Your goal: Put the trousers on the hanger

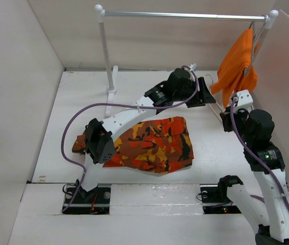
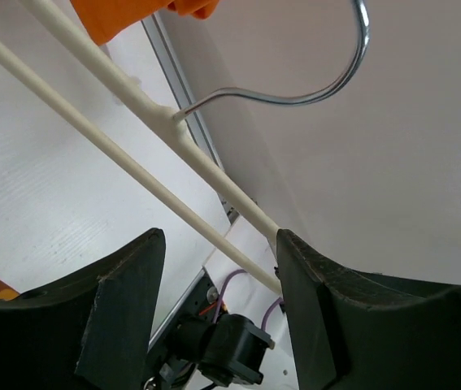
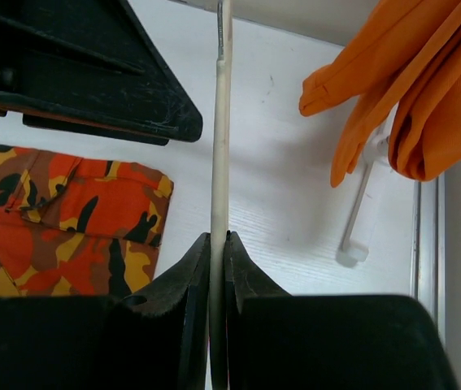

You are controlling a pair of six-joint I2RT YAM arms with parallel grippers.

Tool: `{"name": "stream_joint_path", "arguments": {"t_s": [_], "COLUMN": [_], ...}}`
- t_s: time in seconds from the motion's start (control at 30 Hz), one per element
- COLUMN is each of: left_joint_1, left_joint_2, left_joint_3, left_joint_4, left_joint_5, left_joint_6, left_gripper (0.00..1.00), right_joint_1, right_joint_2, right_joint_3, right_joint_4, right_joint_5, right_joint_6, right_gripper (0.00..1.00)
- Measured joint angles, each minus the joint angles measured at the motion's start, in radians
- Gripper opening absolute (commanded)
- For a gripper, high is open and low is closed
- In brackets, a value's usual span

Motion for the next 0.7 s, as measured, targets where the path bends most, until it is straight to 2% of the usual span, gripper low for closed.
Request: {"name": "stream_joint_path", "arguments": {"t_s": [0.37,0.7], "left_joint_1": [-0.009,-0.022], "left_joint_2": [0.016,0.086], "left_joint_3": [-0.001,-0.001], "left_joint_4": [0.016,-0.023], "left_joint_5": [-0.002,-0.038], "left_joint_6": [-0.023,-0.030], "left_gripper": [0.54,0.53], "right_joint_1": [0.014,0.048], "right_joint_2": [-0.017,0.012], "right_joint_3": [-0.094,-0.102], "right_joint_4": [-0.018,-0.019], "right_joint_5": [-0.028,-0.024], "right_joint_6": [-0.016,-0.035], "right_gripper": [0.00,0.00]}}
